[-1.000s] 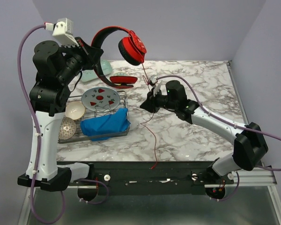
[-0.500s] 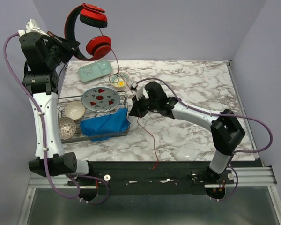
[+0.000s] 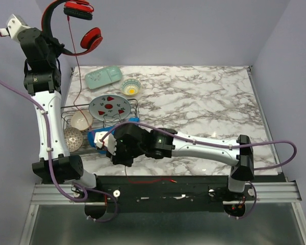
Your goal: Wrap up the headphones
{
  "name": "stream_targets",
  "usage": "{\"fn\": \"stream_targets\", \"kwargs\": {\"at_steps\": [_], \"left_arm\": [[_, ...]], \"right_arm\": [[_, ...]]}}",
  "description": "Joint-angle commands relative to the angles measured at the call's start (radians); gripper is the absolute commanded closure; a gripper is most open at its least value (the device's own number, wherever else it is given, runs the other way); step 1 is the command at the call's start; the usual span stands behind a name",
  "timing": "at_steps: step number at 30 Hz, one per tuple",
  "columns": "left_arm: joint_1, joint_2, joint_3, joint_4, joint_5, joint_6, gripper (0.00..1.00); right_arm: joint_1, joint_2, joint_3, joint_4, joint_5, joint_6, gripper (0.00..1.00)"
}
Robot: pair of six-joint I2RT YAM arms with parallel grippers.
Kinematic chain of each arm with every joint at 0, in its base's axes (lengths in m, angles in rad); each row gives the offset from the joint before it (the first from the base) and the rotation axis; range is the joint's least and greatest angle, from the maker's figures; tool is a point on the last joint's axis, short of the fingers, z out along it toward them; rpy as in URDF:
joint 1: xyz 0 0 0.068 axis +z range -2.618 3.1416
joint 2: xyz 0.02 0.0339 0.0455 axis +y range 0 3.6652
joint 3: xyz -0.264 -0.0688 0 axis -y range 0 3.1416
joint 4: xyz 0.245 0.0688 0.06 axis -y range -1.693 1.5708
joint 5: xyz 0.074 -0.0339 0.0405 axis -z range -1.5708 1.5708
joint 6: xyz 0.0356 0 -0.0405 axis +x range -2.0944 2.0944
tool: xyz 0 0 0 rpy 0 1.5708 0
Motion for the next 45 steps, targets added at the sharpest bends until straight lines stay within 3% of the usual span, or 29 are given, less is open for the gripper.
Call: {"fn": "stream_targets", "kwargs": {"at_steps": [1, 4, 12, 16, 23, 28, 33, 37, 45], "left_arm": [[-0.036, -0.038, -0.078, 0.222, -0.249, 0.240, 1.00], [-0.099, -0.062, -0.200, 0.388, -0.378, 0.456, 1.00], [-0.190, -0.066, -0.434, 0.730, -0.486, 0.859, 1.00], [-0.215, -0.061, -0.493, 0.825, -0.470, 0.987, 1.00], [-0.329, -0.108, -0.693, 0.953, -0.365, 1.253, 1.00], [-0.388, -0.159, -0.777, 0.958, -0.284, 1.353, 1.00], [-0.449, -0.248, -0.872, 0.903, -0.219, 1.435, 1.00], [-0.483, -0.320, -0.866, 0.700, -0.162, 1.364, 1.00], [-0.508, -0.343, -0.716, 0.502, -0.119, 1.209, 1.00]], "right_arm": [[0.064, -0.017, 0.155, -0.246, 0.100, -0.087, 0.99], [0.084, -0.057, 0.212, -0.293, 0.132, -0.078, 0.99], [0.084, -0.200, 0.253, -0.350, 0.205, -0.030, 0.99], [0.084, -0.289, 0.247, -0.346, 0.269, -0.038, 0.99], [0.077, -0.384, 0.255, -0.338, 0.551, -0.072, 0.99], [0.020, -0.424, 0.307, -0.338, 0.648, -0.102, 0.99], [-0.138, -0.461, 0.319, -0.306, 0.705, -0.119, 0.99], [-0.306, -0.487, 0.319, -0.267, 0.702, -0.128, 0.99], [-0.434, -0.444, 0.388, -0.182, 0.657, -0.171, 0.99]]}}
